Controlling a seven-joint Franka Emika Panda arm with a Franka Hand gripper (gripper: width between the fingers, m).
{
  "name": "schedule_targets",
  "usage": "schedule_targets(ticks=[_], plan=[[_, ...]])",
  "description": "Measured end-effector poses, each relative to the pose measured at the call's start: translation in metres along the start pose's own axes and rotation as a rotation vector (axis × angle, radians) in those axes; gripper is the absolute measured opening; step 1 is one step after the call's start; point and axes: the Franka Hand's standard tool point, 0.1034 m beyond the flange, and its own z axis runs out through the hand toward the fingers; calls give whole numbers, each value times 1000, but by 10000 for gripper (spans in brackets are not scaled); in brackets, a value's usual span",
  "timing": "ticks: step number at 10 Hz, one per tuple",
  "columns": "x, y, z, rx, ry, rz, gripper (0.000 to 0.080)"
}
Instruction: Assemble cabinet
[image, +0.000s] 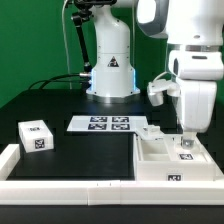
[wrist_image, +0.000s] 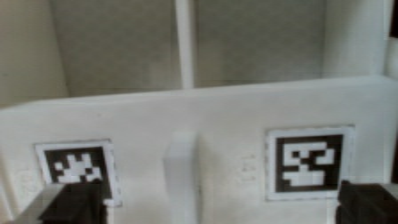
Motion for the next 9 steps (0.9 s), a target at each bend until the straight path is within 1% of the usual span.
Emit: schedule_targets(ticks=[1, 2, 3, 4, 5, 6, 7, 8, 9], plan=[[-1, -15, -10, -11, 5, 14, 746], [-3, -31, -17, -9, 1, 20, 788], [-5, -45, -25, -6, -5, 11, 788], [-7, -64, -30, 3, -11, -2, 797], [-9, -81, -32, 9, -14, -18, 797], [-11, -95, -31, 14, -14, -24, 797], [-16, -108, -25, 19, -9, -34, 797], [-22, -117, -18, 35, -11, -39, 797], [-21, -114, -20, 32, -11, -37, 797]])
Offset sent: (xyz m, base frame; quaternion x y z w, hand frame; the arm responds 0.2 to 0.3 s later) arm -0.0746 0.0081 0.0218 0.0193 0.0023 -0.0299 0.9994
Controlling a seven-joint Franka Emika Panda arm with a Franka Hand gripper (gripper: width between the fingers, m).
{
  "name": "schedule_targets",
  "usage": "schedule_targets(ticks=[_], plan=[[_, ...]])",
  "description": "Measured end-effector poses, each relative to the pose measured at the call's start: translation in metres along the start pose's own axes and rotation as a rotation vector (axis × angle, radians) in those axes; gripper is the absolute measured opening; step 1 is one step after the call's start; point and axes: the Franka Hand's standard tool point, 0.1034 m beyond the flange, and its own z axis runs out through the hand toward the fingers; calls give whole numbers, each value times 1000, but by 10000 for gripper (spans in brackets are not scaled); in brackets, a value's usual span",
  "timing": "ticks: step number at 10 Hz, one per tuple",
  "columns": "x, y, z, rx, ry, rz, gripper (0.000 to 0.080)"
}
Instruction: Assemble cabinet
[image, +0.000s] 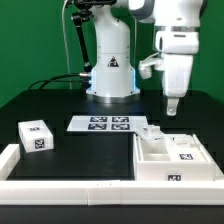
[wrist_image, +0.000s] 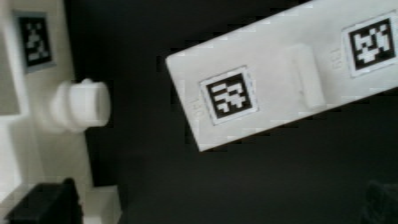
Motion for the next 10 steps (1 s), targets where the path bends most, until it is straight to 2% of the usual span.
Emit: schedule_targets(ticks=[3, 4, 5, 6, 7, 8, 10], plan=[[-1, 1, 0, -5, 3, -9, 797], [-3, 2, 2, -55, 35, -124, 797], [-9, -3, 6, -75, 49, -185, 797], [-13, -5, 9, -81, 54, -228, 797], [-16, -4, 11, -102, 62, -295, 797], [-20, -5, 15, -109, 67, -317, 797], [-20, -6, 15, -105, 67, -305, 797]])
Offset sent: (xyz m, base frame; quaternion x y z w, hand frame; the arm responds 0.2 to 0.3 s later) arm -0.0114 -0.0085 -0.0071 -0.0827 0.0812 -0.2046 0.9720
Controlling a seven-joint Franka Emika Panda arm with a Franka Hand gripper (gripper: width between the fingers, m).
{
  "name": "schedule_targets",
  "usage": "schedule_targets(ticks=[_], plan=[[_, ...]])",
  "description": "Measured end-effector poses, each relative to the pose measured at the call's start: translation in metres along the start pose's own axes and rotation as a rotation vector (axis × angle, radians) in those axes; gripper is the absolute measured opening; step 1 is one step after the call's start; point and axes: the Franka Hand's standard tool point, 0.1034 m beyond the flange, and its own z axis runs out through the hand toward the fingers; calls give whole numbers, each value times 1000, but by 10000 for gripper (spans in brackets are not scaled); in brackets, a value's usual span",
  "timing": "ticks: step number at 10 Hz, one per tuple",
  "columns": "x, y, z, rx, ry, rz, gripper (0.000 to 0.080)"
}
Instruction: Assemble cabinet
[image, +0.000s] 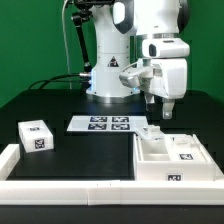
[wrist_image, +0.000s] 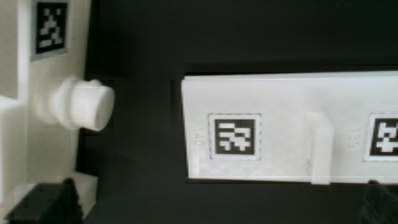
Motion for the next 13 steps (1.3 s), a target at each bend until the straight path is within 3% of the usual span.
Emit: schedule_targets(ticks=[9, 13], plan=[[13, -26, 35, 42, 36, 21, 797], [7, -34, 43, 57, 40, 39, 797]])
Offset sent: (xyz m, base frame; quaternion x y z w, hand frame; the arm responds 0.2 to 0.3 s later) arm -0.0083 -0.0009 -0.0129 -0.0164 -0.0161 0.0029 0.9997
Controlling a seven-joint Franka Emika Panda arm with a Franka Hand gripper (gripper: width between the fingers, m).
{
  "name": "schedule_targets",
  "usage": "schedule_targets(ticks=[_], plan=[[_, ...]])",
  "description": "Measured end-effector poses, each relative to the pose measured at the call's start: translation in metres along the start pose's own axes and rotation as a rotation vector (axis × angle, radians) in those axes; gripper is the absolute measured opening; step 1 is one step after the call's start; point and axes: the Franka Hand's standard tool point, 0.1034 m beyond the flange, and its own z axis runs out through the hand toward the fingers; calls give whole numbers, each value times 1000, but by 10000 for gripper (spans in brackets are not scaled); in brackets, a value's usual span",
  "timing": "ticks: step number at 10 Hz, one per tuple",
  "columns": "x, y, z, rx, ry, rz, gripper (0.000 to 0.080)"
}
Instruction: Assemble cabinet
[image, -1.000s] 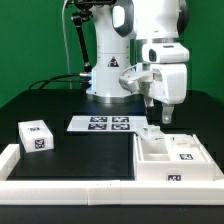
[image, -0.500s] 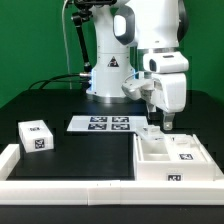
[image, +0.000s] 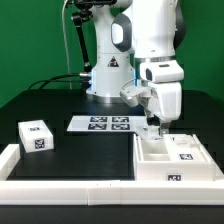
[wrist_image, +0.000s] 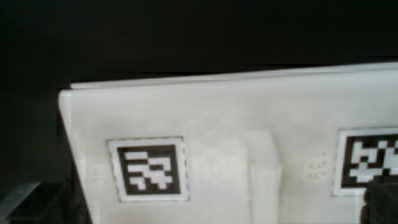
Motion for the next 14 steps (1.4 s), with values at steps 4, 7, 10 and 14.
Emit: schedule_targets(ticks=[4, 7, 10, 14], plan=[[-3, -10, 11, 26, 6, 13, 530], [-2, -8, 10, 18, 8, 23, 212], [-1, -6, 8, 16, 6, 31, 71], [-2, -6, 6, 25, 0, 37, 71]])
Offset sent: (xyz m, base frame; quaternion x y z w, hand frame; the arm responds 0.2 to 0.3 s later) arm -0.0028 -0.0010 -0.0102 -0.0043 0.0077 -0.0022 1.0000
